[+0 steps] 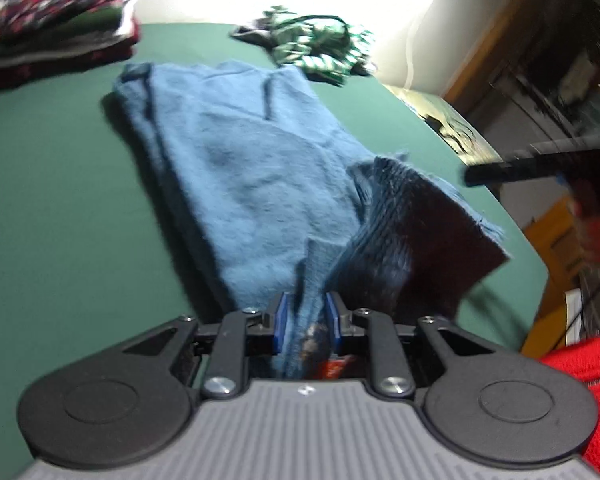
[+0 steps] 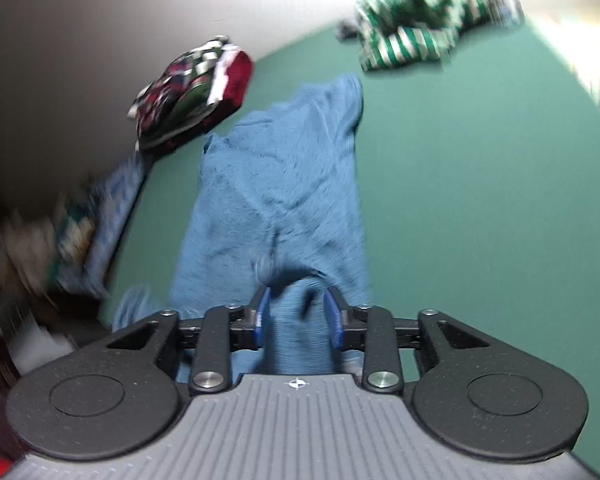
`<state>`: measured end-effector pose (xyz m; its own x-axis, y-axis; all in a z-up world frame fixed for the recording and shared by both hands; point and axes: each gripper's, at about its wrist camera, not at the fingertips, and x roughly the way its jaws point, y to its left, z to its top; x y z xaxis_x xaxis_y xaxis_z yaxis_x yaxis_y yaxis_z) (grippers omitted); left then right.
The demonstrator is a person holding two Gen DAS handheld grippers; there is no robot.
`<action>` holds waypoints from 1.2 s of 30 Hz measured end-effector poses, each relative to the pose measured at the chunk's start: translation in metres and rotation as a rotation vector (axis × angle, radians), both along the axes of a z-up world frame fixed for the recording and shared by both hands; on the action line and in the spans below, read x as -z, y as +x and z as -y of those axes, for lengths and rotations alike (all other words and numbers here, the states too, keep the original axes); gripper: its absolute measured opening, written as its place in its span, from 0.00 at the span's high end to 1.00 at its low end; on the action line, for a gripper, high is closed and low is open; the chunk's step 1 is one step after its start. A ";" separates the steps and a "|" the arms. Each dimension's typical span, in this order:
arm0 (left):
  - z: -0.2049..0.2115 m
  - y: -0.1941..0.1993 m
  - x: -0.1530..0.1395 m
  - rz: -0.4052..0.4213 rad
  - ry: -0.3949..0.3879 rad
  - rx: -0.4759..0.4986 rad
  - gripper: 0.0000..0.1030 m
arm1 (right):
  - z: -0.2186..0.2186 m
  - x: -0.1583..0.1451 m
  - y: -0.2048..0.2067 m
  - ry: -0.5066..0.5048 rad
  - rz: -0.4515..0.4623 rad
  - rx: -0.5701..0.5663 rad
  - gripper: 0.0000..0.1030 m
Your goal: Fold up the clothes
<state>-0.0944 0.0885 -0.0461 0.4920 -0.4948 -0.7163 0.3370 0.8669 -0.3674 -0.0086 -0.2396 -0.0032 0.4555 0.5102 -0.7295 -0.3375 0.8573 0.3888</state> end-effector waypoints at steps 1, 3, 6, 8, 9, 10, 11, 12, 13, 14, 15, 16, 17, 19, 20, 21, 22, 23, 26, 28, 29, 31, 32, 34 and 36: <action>-0.002 0.000 0.001 -0.004 -0.008 -0.014 0.79 | -0.002 -0.003 -0.005 -0.061 0.059 -0.046 0.55; -0.005 0.000 0.002 -0.009 -0.019 -0.036 0.79 | -0.008 -0.006 -0.018 -0.189 0.179 -0.161 0.54; -0.003 -0.006 -0.007 0.025 -0.003 -0.009 0.67 | -0.023 0.005 -0.037 -0.378 0.307 -0.387 0.54; -0.002 -0.011 -0.015 0.053 0.009 0.012 0.48 | -0.031 0.013 -0.045 -0.430 0.340 -0.496 0.54; -0.001 -0.012 -0.018 0.061 0.014 0.025 0.45 | -0.033 0.015 -0.047 -0.432 0.351 -0.532 0.54; 0.000 -0.012 -0.020 0.062 0.017 0.041 0.45 | -0.035 0.016 -0.046 -0.435 0.361 -0.548 0.54; 0.002 -0.011 -0.022 0.063 0.019 0.058 0.46 | -0.037 0.017 -0.043 -0.439 0.372 -0.556 0.53; 0.003 -0.011 -0.026 0.065 0.024 0.078 0.45 | -0.039 0.018 -0.040 -0.442 0.382 -0.563 0.52; 0.005 -0.012 -0.030 0.071 0.031 0.101 0.45 | -0.040 0.019 -0.037 -0.450 0.397 -0.557 0.49; 0.007 -0.014 -0.034 0.080 0.039 0.122 0.41 | -0.040 0.019 -0.035 -0.453 0.406 -0.546 0.47; 0.009 -0.017 -0.039 0.090 0.043 0.139 0.38 | -0.039 0.019 -0.032 -0.454 0.412 -0.537 0.47; 0.011 -0.020 -0.043 0.099 0.041 0.156 0.36 | -0.036 0.018 -0.030 -0.446 0.407 -0.534 0.47; 0.012 -0.022 -0.047 0.107 0.040 0.171 0.31 | -0.034 0.018 -0.028 -0.438 0.399 -0.536 0.47; 0.016 -0.023 -0.049 0.123 0.046 0.182 0.24 | -0.034 0.017 -0.027 -0.426 0.387 -0.539 0.47; 0.019 -0.021 -0.046 0.122 0.043 0.186 0.22 | -0.036 0.018 -0.030 -0.428 0.389 -0.544 0.47; 0.023 -0.018 -0.042 0.114 0.040 0.189 0.22 | -0.038 0.019 -0.031 -0.432 0.390 -0.553 0.47; 0.027 -0.012 -0.036 0.095 0.039 0.190 0.23 | -0.040 0.020 -0.031 -0.436 0.389 -0.562 0.46; 0.031 -0.006 -0.030 0.077 0.040 0.190 0.23 | -0.042 0.021 -0.029 -0.440 0.381 -0.571 0.45; 0.040 0.006 -0.014 0.039 0.043 0.178 0.27 | -0.045 0.019 -0.025 -0.437 0.366 -0.590 0.45; 0.042 0.010 -0.009 0.033 0.036 0.169 0.35 | -0.044 0.018 -0.026 -0.443 0.366 -0.614 0.44; 0.042 0.010 -0.009 0.035 0.030 0.165 0.42 | -0.044 0.018 -0.026 -0.446 0.366 -0.626 0.44; 0.041 0.011 -0.008 0.038 0.025 0.161 0.62 | -0.044 0.019 -0.026 -0.457 0.360 -0.650 0.43; 0.040 0.010 -0.008 0.039 0.032 0.158 0.74 | -0.044 0.020 -0.025 -0.462 0.357 -0.659 0.43; 0.038 0.009 -0.007 0.039 0.042 0.148 0.81 | -0.044 0.021 -0.023 -0.465 0.352 -0.666 0.42; 0.029 0.007 -0.009 0.033 0.021 0.103 0.82 | -0.046 0.022 -0.022 -0.453 0.350 -0.672 0.42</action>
